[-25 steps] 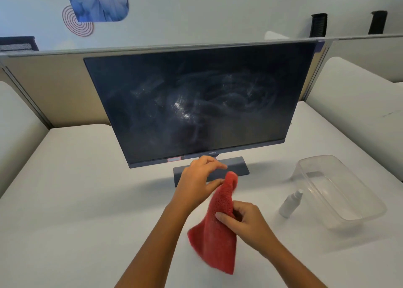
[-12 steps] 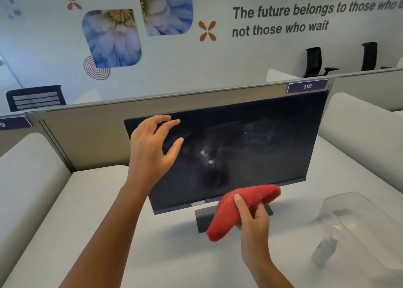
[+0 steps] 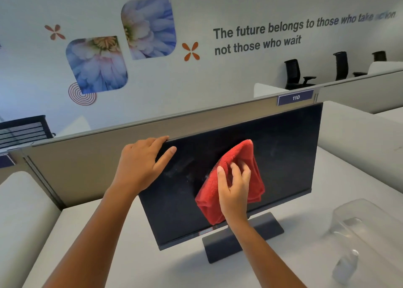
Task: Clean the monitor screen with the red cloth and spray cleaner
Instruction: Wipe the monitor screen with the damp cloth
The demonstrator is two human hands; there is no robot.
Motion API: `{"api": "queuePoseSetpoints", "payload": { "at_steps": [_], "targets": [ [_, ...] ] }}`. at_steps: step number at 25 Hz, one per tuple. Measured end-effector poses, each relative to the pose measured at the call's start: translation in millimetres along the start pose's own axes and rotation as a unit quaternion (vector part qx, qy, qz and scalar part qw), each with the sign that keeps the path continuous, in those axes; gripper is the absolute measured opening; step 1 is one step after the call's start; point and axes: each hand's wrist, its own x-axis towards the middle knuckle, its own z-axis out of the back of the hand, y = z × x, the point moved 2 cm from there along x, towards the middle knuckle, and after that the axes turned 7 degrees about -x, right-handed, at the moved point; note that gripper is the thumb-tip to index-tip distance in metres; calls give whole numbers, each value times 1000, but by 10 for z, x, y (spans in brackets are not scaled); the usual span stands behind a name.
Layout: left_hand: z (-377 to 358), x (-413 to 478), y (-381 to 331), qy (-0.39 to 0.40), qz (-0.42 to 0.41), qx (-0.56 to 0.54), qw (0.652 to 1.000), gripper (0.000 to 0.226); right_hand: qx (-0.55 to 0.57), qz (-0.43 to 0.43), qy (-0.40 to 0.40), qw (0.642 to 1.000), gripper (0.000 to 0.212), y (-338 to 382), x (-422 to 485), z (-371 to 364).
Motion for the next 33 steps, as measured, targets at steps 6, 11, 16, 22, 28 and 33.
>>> {"api": "queuePoseSetpoints", "payload": {
  "at_steps": [6,11,16,22,28,33],
  "targets": [
    [-12,-37,43,-7,-14,-29,999,62,-49,128,22,990,41,-145,18,-31],
    [13,-61,45,-26,-23,-73,997,67,-247,164,-64,953,49,-166,79,-113],
    [-83,-178,63,-24,-28,-27,999,64,-329,70,-77,939,70,-313,325,-139],
    [-197,-321,61,-41,-28,8,999,64,-272,26,-131,953,83,-341,581,-225],
    [-233,-383,68,-69,-23,-38,997,61,-177,-4,-161,971,85,-132,616,-420],
    [-181,-361,-3,-108,1,-65,992,58,-265,280,-70,920,81,147,6,-1050]
  ]
}}
